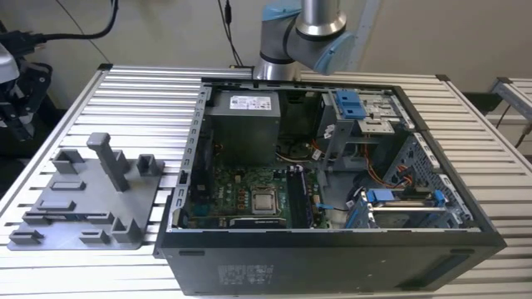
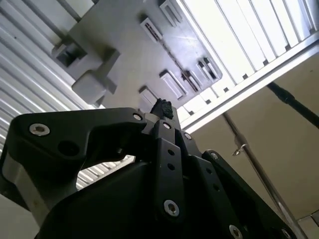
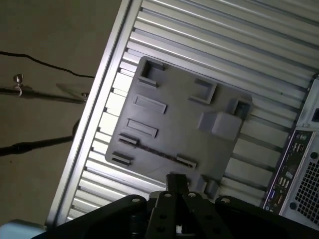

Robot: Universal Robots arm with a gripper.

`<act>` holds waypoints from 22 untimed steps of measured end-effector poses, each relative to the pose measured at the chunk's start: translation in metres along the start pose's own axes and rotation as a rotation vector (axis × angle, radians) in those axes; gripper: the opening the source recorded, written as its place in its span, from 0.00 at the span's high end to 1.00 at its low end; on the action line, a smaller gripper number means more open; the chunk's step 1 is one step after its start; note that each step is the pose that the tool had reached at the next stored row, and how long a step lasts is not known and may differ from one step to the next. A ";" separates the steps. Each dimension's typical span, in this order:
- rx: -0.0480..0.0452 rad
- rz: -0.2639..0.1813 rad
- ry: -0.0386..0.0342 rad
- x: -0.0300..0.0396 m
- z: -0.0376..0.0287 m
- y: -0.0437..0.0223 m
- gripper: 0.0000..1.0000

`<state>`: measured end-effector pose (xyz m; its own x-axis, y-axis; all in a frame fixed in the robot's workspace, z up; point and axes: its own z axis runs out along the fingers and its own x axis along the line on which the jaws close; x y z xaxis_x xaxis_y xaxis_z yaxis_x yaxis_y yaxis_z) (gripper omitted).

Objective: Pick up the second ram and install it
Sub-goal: 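Pick up the second ram and move it above second insertion slot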

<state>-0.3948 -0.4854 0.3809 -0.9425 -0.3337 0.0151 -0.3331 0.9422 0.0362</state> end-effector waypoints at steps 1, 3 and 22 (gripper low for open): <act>0.0004 -0.011 0.0005 0.0000 0.0000 0.0000 0.89; 0.0012 -0.033 0.0014 0.0001 0.0000 0.0001 0.89; 0.0105 -0.256 0.0117 0.0010 0.0000 0.0004 0.89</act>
<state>-0.3959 -0.4854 0.3809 -0.8273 -0.5615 0.0183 -0.5609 0.8274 0.0299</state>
